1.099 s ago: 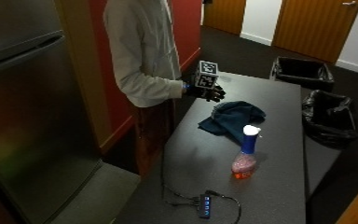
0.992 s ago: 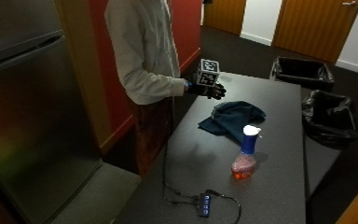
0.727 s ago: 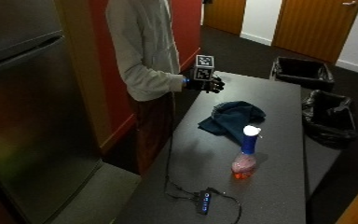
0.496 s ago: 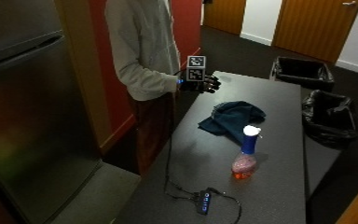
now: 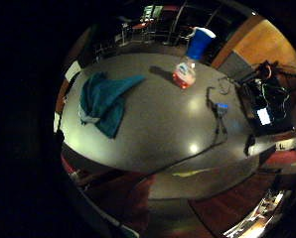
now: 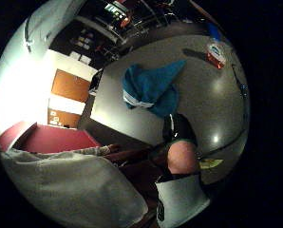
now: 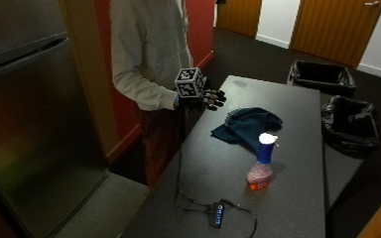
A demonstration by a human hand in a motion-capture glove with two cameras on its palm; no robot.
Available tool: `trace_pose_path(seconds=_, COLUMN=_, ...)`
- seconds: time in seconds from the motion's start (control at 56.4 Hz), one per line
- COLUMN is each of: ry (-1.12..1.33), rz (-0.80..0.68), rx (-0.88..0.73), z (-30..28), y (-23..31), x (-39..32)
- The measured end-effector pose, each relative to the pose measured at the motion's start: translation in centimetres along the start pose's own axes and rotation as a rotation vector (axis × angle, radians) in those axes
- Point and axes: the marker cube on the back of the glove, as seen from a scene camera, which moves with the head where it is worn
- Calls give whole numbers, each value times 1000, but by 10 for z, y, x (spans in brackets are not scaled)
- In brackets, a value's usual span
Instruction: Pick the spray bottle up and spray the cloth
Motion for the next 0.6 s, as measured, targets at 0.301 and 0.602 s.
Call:
trace_pose_path(seconds=0.301, ry=-71, rz=73, rx=91, z=-9, y=-22, x=66)
trace_pose_path(seconds=0.602, ry=-275, rz=145, rx=110, z=5, y=-62, x=116)
